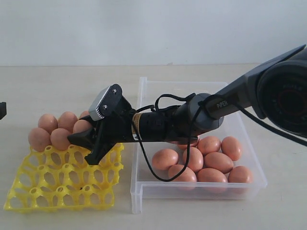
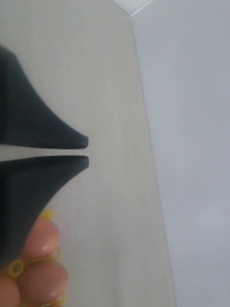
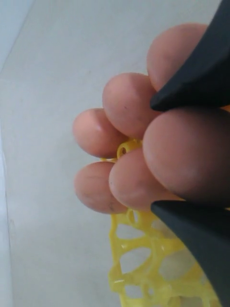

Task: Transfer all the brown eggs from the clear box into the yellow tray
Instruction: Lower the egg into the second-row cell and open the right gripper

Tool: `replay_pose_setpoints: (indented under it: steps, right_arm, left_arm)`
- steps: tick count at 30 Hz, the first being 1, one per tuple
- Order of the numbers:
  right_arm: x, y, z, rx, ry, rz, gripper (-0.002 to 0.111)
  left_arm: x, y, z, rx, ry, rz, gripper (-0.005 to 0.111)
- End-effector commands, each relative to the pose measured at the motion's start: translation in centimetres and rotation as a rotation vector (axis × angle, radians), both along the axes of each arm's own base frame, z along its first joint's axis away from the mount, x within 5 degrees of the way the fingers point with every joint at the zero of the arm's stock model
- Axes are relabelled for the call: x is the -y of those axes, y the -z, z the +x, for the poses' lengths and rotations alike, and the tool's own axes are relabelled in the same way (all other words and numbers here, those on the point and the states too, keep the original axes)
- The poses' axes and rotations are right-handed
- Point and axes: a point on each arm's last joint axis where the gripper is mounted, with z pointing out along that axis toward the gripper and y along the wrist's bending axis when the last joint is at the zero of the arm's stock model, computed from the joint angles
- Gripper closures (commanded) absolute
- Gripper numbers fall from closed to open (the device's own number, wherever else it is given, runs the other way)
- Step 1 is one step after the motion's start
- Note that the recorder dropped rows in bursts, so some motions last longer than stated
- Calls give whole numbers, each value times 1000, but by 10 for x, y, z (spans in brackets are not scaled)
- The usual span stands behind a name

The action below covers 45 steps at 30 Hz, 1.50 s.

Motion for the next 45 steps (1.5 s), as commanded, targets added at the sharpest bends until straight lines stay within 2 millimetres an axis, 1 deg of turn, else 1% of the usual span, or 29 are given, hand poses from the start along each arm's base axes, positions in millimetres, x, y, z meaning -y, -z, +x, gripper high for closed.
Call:
replay_pose_setpoints:
  steps: [1,6,7,9,12,19,21,29,39,40,41,45]
  right_arm:
    - [0,-2,2,44,2,-6,102]
    - [0,-2,2,17,9,-2,73]
    - [-1,-2,2,9,12,-5,68]
    - [-1,-1,1,-1,16,-8,63]
    - [-1,-1,1,-1,16,-8,62]
    - [-1,-17,3,21,32,4,62]
    - [0,-20,4,25,49,-16,62]
    - [1,-16,6,7,76,-51,62]
    - [-4,-16,1,25,58,-62,62]
    - [-4,-16,1,25,60,-65,61]
    - [-4,-16,1,21,68,-65,57]
    - [-1,-14,6,-11,134,-81,36]
  left_arm:
    - [-1,-1,-1,8,-5,-11,103]
    - [-1,-1,-1,8,-5,-11,103]
    - [-1,-1,-1,8,-5,-11,103]
    - [-1,-1,-1,7,-4,-11,103]
    - [-1,-1,-1,7,-4,-11,103]
    - [-1,-1,-1,7,-4,-11,103]
    - [-1,-1,-1,7,-4,-11,103]
    - [-1,-1,-1,7,-4,-11,103]
    - [-1,-1,-1,7,-4,-11,103]
    - [-1,-1,-1,7,-4,-11,103]
    - [-1,-1,-1,7,-4,-11,103]
    - [-1,-1,-1,7,-4,-11,103]
